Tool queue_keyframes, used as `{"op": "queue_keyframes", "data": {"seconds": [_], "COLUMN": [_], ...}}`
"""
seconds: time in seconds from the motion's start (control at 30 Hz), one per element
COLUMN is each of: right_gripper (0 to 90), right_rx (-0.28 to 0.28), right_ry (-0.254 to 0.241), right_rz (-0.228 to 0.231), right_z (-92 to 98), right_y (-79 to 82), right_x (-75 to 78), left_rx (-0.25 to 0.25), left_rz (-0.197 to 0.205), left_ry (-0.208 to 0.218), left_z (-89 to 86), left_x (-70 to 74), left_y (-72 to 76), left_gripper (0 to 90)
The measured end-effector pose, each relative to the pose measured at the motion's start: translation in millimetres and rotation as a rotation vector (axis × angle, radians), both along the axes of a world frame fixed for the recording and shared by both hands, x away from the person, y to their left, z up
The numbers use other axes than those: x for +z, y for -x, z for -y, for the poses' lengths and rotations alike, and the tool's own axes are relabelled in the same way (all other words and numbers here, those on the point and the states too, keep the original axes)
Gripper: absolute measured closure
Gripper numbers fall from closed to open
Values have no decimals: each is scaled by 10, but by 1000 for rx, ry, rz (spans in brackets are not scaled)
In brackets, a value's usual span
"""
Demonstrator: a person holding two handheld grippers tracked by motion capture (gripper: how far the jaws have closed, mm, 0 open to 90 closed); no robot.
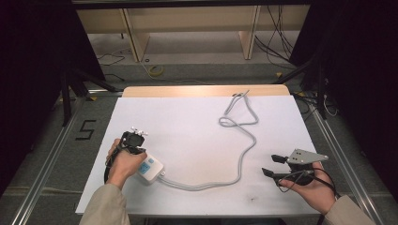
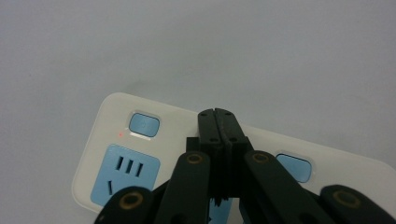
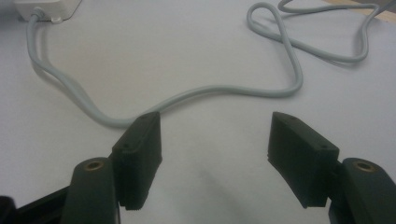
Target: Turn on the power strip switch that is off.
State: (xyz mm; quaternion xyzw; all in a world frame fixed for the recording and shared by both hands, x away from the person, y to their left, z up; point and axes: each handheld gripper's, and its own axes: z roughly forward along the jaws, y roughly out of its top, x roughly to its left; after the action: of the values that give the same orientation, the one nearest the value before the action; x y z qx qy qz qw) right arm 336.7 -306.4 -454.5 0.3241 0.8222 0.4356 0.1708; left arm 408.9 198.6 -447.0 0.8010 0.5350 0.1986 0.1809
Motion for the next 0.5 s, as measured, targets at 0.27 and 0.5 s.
{"op": "queue_keyframes", "data": {"seconds": [0.27, 0.5], "right_gripper": [353, 353], "right_rx": [-2, -2], "right_ry": [-1, -2], "right_rz": [-1, -1], "right_z": [5, 7], "right_y": [-1, -1], "right_x": [2, 4], "left_rx": [9, 6], "left_rz": [5, 7], "left_ry": [10, 12], "left_z": [-5, -10], "left_x": [-2, 8], "left_y": [-3, 1], "left_gripper": [900, 900]}}
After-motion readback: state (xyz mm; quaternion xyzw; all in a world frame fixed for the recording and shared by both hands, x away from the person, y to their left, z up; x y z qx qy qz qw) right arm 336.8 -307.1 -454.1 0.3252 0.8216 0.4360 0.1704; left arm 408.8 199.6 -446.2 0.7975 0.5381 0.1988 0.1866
